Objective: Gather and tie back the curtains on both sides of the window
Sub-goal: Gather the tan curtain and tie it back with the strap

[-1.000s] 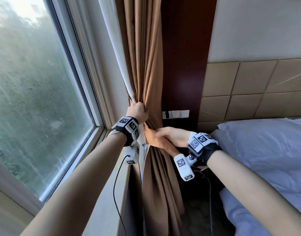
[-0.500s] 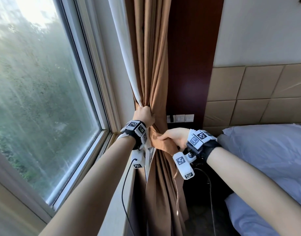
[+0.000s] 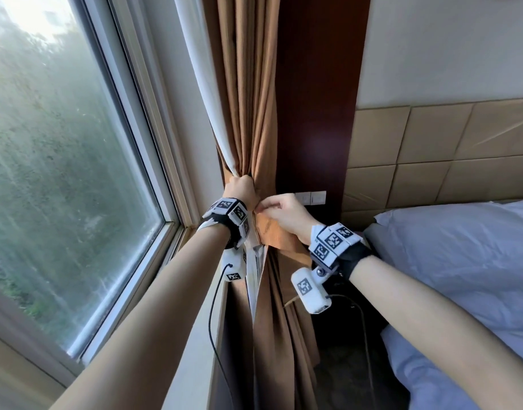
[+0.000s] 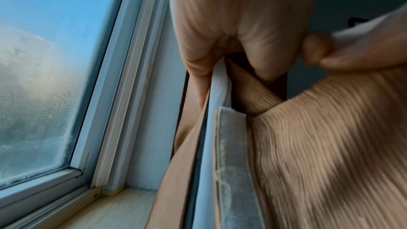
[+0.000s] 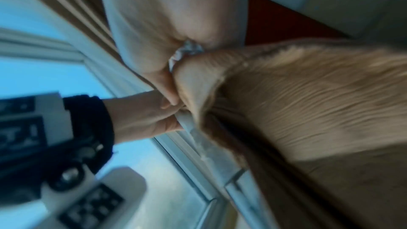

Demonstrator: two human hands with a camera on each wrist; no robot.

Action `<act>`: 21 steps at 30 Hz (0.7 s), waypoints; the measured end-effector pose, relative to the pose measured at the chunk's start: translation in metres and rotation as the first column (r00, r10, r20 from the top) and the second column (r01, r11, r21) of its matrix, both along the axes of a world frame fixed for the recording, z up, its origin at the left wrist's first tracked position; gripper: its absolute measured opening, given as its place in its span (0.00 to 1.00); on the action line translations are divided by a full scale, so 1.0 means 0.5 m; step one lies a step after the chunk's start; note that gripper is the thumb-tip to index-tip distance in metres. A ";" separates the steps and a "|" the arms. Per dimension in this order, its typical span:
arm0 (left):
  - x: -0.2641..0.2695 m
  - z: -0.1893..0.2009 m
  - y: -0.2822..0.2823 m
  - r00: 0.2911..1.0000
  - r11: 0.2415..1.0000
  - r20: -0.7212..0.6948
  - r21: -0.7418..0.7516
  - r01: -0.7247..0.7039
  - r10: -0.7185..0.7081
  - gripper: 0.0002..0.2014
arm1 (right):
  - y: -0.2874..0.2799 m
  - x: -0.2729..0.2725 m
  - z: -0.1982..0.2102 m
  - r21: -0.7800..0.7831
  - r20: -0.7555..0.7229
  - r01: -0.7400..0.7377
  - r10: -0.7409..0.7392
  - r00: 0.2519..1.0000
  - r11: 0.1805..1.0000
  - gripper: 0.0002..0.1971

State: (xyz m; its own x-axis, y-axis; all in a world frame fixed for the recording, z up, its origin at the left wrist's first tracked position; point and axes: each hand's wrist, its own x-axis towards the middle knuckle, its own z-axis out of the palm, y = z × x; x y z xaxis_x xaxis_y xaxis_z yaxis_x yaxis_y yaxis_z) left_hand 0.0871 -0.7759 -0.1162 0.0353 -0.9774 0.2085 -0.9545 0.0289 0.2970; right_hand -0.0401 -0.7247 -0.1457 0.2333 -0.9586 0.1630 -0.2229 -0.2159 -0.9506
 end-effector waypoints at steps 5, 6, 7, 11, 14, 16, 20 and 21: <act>-0.001 0.004 0.003 0.998 1.000 -0.051 0.005 0.030 -0.030 0.16 | 0.023 -0.037 -0.014 -0.263 -0.099 -0.038 0.012 0.995 0.964 0.09; -0.002 0.006 0.004 0.998 1.000 -0.057 0.005 0.031 -0.031 0.15 | 0.016 -0.044 -0.015 -0.259 -0.157 -0.054 0.013 0.987 0.964 0.10; -0.003 0.008 0.006 0.998 1.000 -0.063 0.006 0.031 -0.030 0.15 | 0.009 -0.053 -0.012 -0.231 -0.200 -0.067 0.020 0.980 0.971 0.13; -0.003 0.009 0.006 0.998 0.999 -0.057 0.005 0.032 -0.032 0.15 | -0.017 -0.081 -0.003 -0.089 -0.193 -0.125 0.106 0.975 0.988 0.21; -0.012 0.003 0.001 0.998 0.999 -0.045 0.008 0.032 -0.032 0.14 | -0.034 -0.083 -0.017 -0.091 -0.141 -0.155 0.142 0.980 0.984 0.21; -0.020 0.001 -0.003 0.998 0.999 -0.045 0.014 0.035 -0.034 0.13 | -0.042 -0.080 -0.021 -0.117 -0.116 -0.156 0.142 0.983 0.981 0.19; -0.024 -0.001 -0.013 0.999 1.000 -0.037 -0.007 0.019 -0.019 0.14 | -0.079 -0.102 0.004 -0.154 -0.157 -0.167 0.143 0.977 0.974 0.18; -0.023 -0.004 -0.016 0.999 1.000 -0.031 -0.013 0.012 -0.013 0.14 | -0.094 -0.115 0.008 -0.148 -0.242 -0.178 0.139 0.960 0.973 0.21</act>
